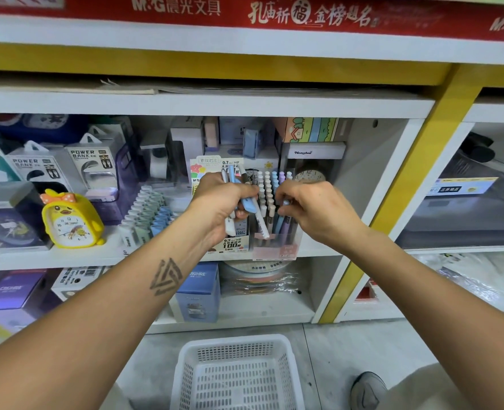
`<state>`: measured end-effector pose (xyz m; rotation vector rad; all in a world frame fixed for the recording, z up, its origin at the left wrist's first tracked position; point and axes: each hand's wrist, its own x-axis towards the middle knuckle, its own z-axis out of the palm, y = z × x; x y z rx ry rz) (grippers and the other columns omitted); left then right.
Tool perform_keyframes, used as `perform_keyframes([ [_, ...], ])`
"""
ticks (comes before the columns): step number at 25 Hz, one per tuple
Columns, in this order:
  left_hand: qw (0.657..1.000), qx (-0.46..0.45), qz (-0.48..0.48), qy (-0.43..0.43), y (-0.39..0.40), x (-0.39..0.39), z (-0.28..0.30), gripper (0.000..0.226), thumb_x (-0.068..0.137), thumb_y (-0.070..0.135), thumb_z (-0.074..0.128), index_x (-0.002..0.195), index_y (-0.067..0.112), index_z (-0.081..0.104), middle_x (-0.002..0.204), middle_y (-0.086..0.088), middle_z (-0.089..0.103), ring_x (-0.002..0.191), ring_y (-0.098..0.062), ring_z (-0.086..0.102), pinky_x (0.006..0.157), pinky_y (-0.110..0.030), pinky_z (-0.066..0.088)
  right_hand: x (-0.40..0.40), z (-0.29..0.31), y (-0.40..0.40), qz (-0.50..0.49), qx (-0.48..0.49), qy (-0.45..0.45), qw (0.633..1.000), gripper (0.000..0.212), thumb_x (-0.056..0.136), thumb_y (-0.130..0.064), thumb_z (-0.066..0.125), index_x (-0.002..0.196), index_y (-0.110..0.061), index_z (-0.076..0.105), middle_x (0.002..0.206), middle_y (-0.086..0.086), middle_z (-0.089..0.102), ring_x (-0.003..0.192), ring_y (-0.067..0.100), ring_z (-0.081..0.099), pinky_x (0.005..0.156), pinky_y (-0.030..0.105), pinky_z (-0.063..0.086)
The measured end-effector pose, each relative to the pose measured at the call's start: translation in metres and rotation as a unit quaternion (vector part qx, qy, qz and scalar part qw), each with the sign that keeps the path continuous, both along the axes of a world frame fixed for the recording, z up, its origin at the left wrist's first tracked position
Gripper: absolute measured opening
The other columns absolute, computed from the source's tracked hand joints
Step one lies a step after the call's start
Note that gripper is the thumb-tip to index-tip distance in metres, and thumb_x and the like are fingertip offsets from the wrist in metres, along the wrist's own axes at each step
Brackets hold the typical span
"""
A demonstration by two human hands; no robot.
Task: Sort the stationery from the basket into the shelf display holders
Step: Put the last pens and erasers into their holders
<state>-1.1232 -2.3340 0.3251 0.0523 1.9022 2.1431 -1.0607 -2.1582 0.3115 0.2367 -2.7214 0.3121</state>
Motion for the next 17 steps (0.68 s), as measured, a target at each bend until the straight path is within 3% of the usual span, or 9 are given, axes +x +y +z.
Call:
perform_keyframes([
  [3,1.0,0.002,0.001,0.002,0.0019,-0.0002,-0.0015,0.022,0.076,-0.006,0.074,0.08,0.003,0.054,0.058,-0.013,0.065,0.046,-0.02,0.057,0.04,-0.021,0.034,-0.0013,-0.0052,-0.0026,-0.033,-0.002,0.015,0.999,0.029,0.089,-0.032,0.072,0.102,-0.017,0.05,0.09,0.005,0.067,0.08,0.032,0.063,0.068,0.044,0.054],
  [8,1.0,0.015,0.003,-0.003,0.0034,-0.0014,-0.002,0.023,0.076,-0.005,0.075,0.085,0.001,0.055,0.055,-0.01,0.066,0.042,-0.017,0.057,0.038,-0.02,0.035,-0.003,-0.0084,-0.0034,-0.015,0.006,0.045,0.999,0.017,0.092,-0.032,0.07,0.093,-0.015,0.07,0.092,0.001,0.07,0.09,0.025,0.064,0.071,0.043,0.055],
  [14,1.0,0.026,0.004,-0.008,0.0039,-0.0017,-0.0012,0.02,0.077,-0.005,0.074,0.084,0.0,0.057,0.064,-0.016,0.066,0.043,-0.018,0.056,0.037,-0.02,0.035,-0.0028,-0.0103,-0.0001,-0.011,0.025,0.034,0.999,0.018,0.095,-0.024,0.064,0.102,-0.014,0.077,0.107,-0.002,0.068,0.102,0.022,0.061,0.078,0.043,0.056],
  [17,0.999,0.033,0.004,-0.003,0.0057,-0.0022,-0.0009,0.02,0.077,-0.005,0.074,0.083,0.001,0.056,0.066,-0.018,0.065,0.044,-0.019,0.054,0.037,-0.02,0.034,0.0003,-0.0039,-0.007,-0.01,-0.051,0.04,0.998,0.02,0.097,-0.022,0.057,0.106,-0.016,0.075,0.104,-0.002,0.071,0.098,0.02,0.064,0.081,0.041,0.054],
])
